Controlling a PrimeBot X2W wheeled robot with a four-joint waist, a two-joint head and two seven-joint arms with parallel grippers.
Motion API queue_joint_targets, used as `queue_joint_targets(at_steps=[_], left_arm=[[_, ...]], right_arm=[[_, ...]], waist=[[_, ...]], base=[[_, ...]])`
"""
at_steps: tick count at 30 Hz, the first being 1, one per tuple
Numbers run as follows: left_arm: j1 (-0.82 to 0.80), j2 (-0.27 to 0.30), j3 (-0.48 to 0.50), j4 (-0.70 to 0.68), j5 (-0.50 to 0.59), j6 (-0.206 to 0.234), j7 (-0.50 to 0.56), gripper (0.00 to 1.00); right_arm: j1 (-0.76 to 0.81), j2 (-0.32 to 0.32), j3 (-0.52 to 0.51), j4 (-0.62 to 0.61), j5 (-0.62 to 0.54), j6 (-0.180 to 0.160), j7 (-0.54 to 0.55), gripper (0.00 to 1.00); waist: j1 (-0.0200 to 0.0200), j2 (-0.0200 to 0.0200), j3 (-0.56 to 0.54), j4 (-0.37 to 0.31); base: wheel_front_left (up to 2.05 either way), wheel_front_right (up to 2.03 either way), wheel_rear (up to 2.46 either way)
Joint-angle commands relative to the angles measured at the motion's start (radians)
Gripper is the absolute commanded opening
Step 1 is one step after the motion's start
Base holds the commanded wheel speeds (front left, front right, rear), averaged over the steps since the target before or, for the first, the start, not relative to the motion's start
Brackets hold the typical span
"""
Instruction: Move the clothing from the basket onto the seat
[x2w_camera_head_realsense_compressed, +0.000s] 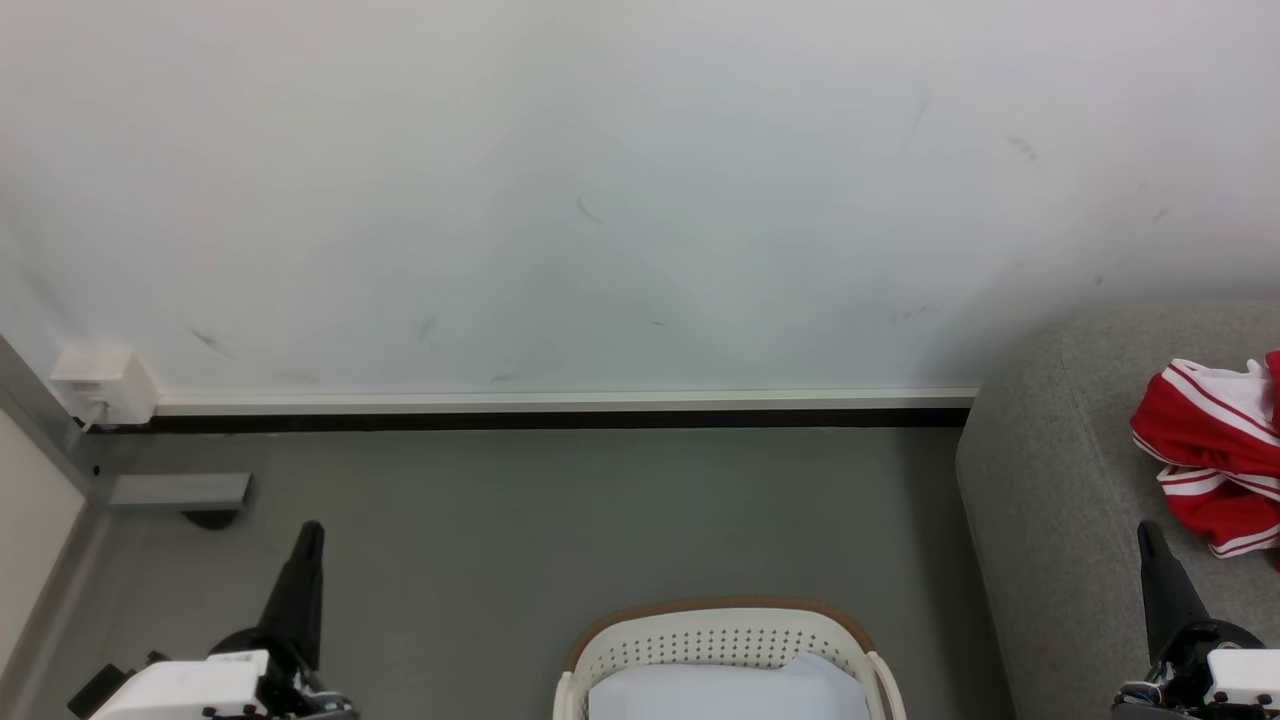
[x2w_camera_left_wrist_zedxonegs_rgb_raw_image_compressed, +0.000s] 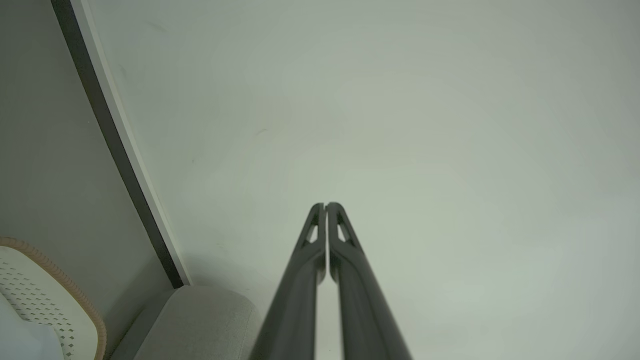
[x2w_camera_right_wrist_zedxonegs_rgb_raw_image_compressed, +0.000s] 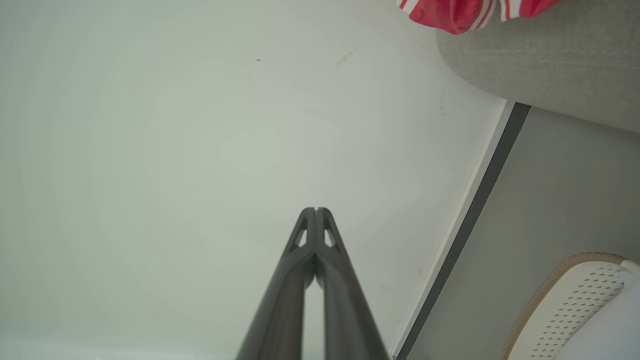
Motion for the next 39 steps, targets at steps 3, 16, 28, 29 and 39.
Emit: queue_joint_targets(at_steps=[3, 16, 28, 29, 39], left_arm=[[-0.008, 0.007, 0.003, -0.003, -0.013, -0.004, 0.005, 0.0], [-0.008, 0.007, 0.003, -0.003, -0.013, -0.004, 0.005, 0.0], [-0.008, 0.007, 0.003, -0.003, -0.013, -0.004, 0.005, 0.0], [-0.008, 0.007, 0.003, -0.003, -0.013, -0.004, 0.005, 0.0], [-0.008, 0.007, 0.003, -0.003, -0.013, -0.004, 0.005, 0.0]], right_arm=[[-0.004, -0.008, 0.001, -0.002, 0.01, -0.002, -0.002, 0.0], [-0.003, -0.014, 0.009, -0.004, 0.017, -0.002, -0.008, 0.0], [-0.002, -0.019, 0.016, -0.005, 0.024, -0.002, -0.015, 0.0], [-0.002, -0.02, 0.017, -0.005, 0.025, -0.002, -0.016, 0.0], [-0.002, -0.025, 0.022, -0.006, 0.027, -0.002, -0.019, 0.0]], waist=[[0.0, 0.0, 0.0, 0.0], [0.0, 0.0, 0.0, 0.0], [0.0, 0.0, 0.0, 0.0], [0.0, 0.0, 0.0, 0.0], [0.0, 0.0, 0.0, 0.0]], base=[[0.0, 0.0, 0.0], [0.0, 0.0, 0.0], [0.0, 0.0, 0.0], [0.0, 0.0, 0.0], [0.0, 0.0, 0.0]])
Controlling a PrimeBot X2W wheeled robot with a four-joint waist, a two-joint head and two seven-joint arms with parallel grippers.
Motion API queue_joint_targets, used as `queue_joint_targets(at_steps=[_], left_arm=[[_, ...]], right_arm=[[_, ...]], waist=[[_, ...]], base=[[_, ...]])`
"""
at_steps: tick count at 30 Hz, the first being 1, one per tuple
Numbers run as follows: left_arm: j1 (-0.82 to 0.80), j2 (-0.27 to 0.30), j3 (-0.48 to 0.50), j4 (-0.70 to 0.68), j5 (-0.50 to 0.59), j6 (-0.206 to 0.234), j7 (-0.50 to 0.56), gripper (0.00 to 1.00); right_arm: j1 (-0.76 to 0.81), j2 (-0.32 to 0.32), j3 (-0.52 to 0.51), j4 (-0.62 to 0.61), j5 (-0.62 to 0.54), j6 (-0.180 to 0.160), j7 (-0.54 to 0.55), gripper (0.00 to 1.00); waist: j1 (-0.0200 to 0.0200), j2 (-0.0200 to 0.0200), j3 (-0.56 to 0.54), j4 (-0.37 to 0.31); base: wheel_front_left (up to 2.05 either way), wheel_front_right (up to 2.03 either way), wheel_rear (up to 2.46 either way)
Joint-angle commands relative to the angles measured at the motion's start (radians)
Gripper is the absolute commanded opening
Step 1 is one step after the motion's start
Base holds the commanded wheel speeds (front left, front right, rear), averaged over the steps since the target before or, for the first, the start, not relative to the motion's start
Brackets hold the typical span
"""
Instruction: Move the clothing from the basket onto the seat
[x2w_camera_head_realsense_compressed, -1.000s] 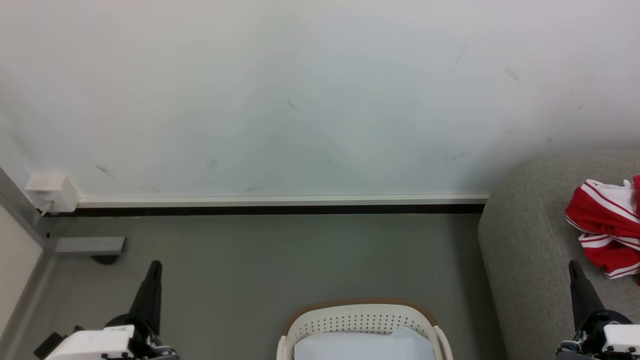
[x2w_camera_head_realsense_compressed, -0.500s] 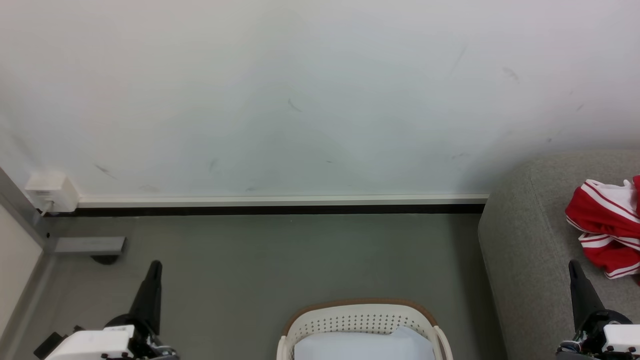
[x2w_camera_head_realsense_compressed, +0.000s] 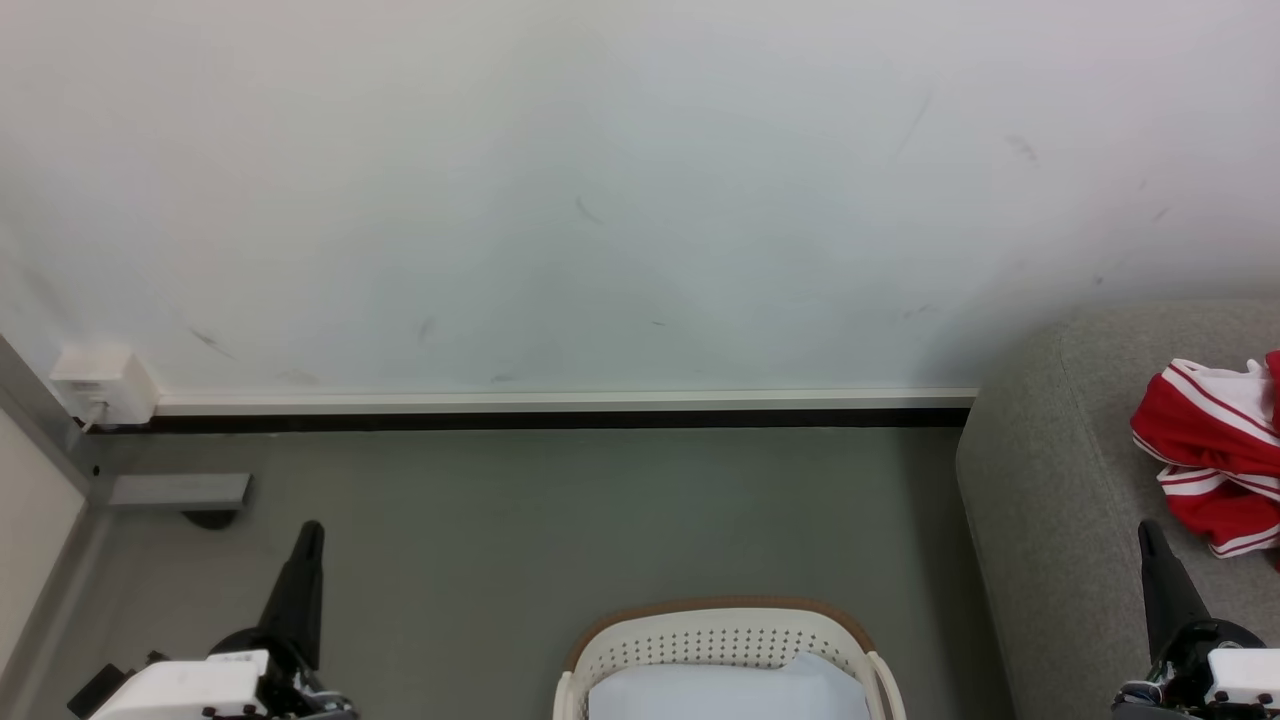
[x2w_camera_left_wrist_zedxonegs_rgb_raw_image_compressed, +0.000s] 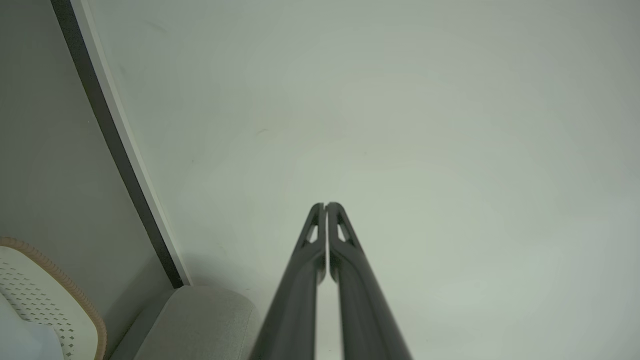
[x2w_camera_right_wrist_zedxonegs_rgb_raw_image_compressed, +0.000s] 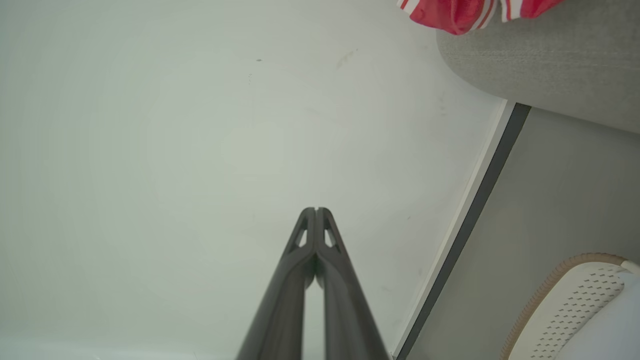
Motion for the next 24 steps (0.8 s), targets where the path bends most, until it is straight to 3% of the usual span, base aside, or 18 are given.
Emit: queue_joint_targets(at_steps=[1, 24], left_arm=[[-0.007, 0.007, 0.003, -0.003, -0.013, -0.004, 0.005, 0.0], [-0.007, 0.007, 0.003, -0.003, -0.013, -0.004, 0.005, 0.0]], right_arm=[[-0.002, -0.009, 0.002, -0.004, 0.008, -0.002, -0.003, 0.0], [-0.001, -0.02, 0.016, -0.006, 0.019, -0.002, -0.015, 0.0]], waist=[[0.0, 0.0, 0.0, 0.0], [0.0, 0.0, 0.0, 0.0]], base=[[0.0, 0.0, 0.0], [0.0, 0.0, 0.0]])
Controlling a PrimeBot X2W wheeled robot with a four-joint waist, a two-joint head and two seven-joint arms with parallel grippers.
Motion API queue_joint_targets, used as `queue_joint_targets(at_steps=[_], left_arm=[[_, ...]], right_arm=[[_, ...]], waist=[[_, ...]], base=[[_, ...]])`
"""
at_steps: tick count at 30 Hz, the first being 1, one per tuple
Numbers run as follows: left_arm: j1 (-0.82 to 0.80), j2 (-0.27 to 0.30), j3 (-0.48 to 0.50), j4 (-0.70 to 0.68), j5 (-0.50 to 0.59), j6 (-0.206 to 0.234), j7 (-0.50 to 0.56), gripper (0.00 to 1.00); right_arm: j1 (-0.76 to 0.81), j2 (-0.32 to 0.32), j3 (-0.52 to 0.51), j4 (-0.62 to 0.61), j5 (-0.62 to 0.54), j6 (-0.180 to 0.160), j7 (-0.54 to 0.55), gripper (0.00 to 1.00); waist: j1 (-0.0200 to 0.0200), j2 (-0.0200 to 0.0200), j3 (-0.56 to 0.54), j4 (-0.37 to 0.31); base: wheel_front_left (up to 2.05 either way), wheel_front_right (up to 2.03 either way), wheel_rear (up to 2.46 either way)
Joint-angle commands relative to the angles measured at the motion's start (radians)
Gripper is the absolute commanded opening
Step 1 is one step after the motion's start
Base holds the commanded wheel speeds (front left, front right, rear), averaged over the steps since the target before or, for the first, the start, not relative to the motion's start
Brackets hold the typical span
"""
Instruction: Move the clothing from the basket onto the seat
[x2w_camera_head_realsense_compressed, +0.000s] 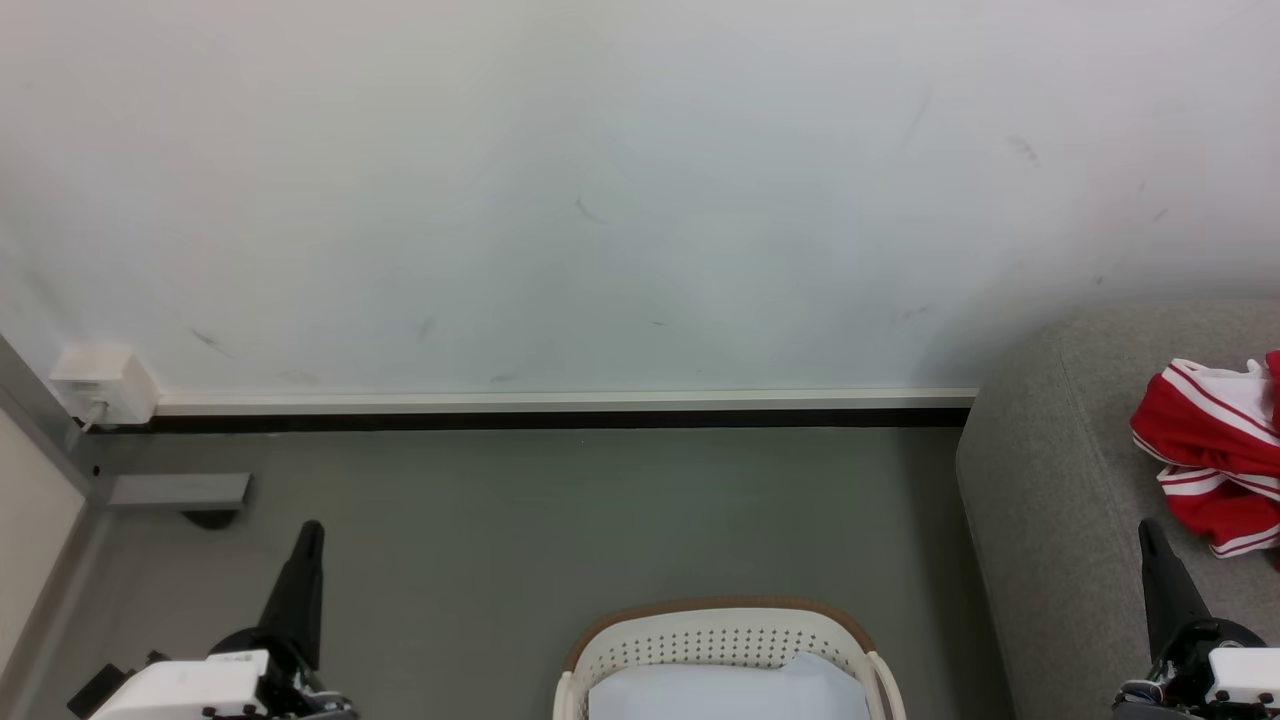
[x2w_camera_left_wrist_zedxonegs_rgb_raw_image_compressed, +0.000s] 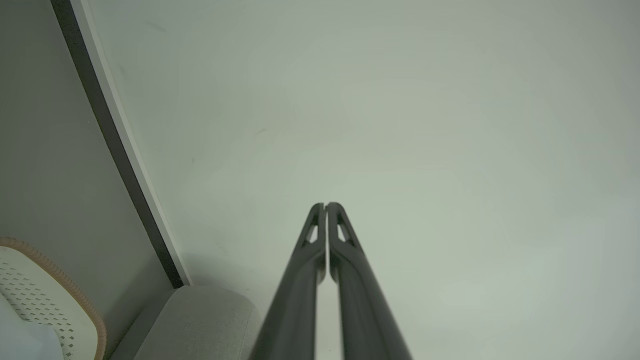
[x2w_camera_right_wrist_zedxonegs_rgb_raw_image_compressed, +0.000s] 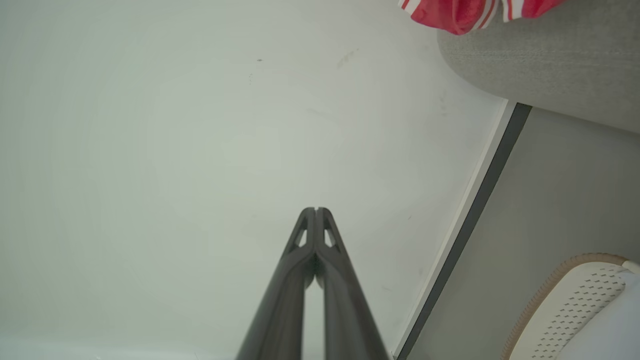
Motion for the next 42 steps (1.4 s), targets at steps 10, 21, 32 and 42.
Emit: queue_joint_targets(at_steps=[10, 21, 32, 42], left_arm=[[-0.007, 0.007, 0.003, -0.003, -0.013, -0.004, 0.005, 0.0], [-0.007, 0.007, 0.003, -0.003, -0.013, -0.004, 0.004, 0.0], [-0.007, 0.007, 0.002, -0.003, -0.013, -0.004, 0.004, 0.0], [-0.007, 0.007, 0.002, -0.003, -0.013, -0.004, 0.004, 0.0]], right_arm=[[-0.001, -0.012, 0.008, -0.004, 0.012, -0.002, -0.009, 0.0], [0.0, -0.017, 0.014, -0.006, 0.017, -0.002, -0.015, 0.0], [0.0, -0.023, 0.021, -0.007, 0.024, -0.002, -0.021, 0.0], [0.0, -0.028, 0.027, -0.008, 0.031, -0.002, -0.026, 0.0]], waist=[[0.0, 0.0, 0.0, 0.0], [0.0, 0.0, 0.0, 0.0], [0.0, 0.0, 0.0, 0.0], [0.0, 0.0, 0.0, 0.0]], base=[[0.0, 0.0, 0.0], [0.0, 0.0, 0.0], [0.0, 0.0, 0.0], [0.0, 0.0, 0.0]])
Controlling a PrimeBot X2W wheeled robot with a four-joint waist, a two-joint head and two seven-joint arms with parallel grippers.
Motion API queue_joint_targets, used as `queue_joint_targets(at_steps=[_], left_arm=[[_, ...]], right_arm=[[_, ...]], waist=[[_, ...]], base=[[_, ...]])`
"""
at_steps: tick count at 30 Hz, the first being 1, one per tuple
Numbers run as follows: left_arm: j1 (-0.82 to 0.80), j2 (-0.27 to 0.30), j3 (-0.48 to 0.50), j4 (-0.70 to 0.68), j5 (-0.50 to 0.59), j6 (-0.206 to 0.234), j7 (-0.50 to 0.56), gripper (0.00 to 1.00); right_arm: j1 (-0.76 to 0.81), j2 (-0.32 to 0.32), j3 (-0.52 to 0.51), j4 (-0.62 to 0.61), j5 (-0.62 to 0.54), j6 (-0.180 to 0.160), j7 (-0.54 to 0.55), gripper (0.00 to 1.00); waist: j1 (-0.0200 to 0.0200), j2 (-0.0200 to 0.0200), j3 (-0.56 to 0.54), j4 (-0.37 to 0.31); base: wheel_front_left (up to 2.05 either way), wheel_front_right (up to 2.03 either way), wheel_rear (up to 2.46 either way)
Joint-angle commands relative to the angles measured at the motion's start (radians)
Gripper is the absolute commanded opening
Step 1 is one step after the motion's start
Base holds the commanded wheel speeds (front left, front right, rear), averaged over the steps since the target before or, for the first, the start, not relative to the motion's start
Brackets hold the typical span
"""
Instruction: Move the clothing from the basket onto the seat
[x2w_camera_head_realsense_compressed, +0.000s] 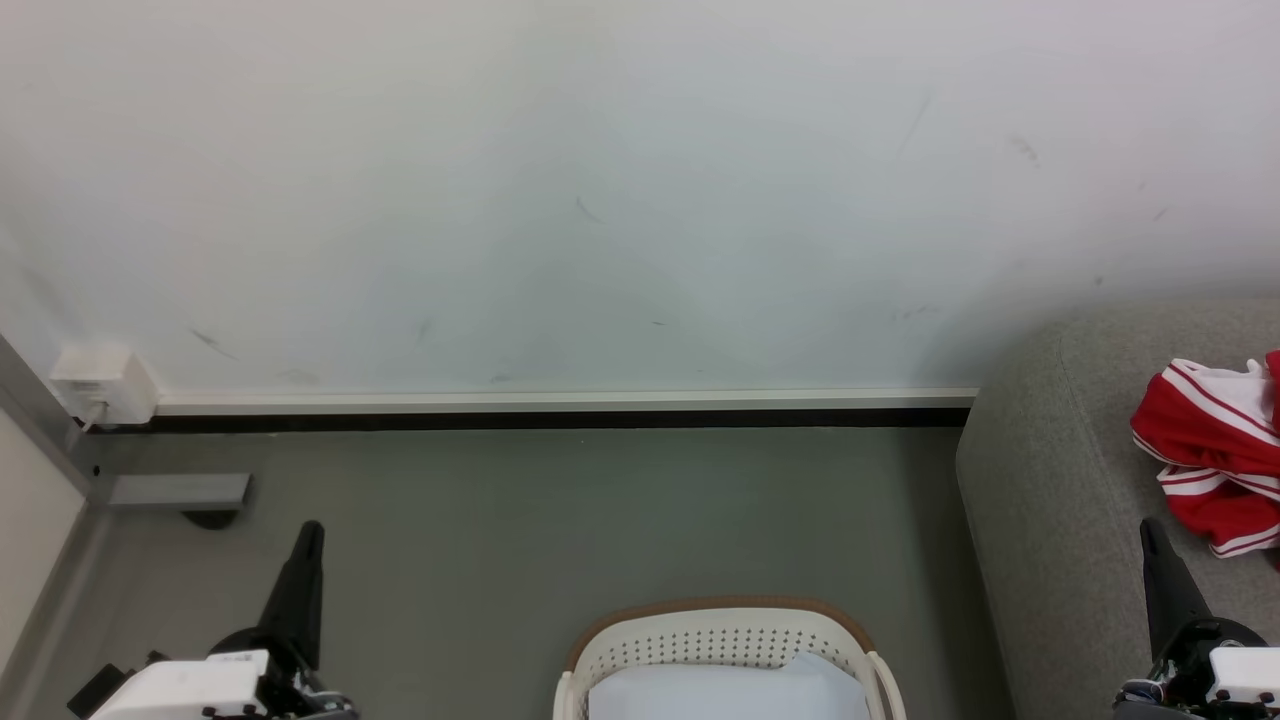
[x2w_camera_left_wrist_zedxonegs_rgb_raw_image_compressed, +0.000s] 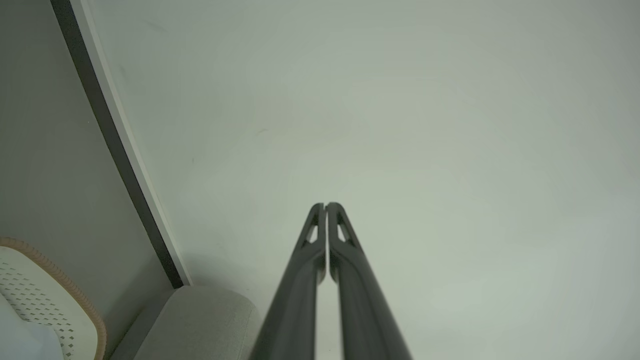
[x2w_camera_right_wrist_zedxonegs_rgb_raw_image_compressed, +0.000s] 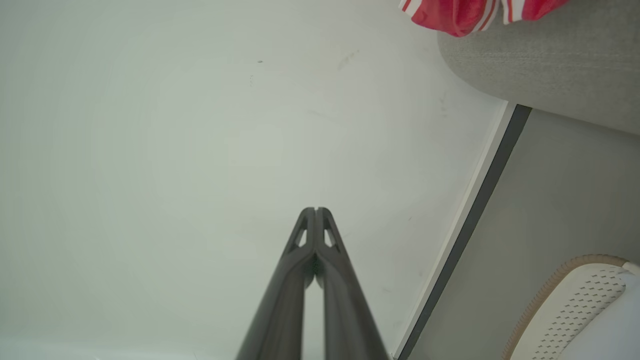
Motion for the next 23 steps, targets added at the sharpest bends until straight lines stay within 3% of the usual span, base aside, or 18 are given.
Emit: queue_joint_targets(at_steps=[1, 23], left_arm=[[-0.007, 0.007, 0.002, -0.003, -0.013, -0.004, 0.005, 0.0], [-0.007, 0.007, 0.002, -0.003, -0.013, -0.004, 0.004, 0.0]], right_arm=[[0.0, -0.008, 0.001, -0.004, 0.006, -0.002, -0.002, 0.0], [0.001, -0.018, 0.016, -0.007, 0.023, -0.002, -0.015, 0.0]], waist=[[0.0, 0.0, 0.0, 0.0], [0.0, 0.0, 0.0, 0.0]], base=[[0.0, 0.0, 0.0], [0.0, 0.0, 0.0]])
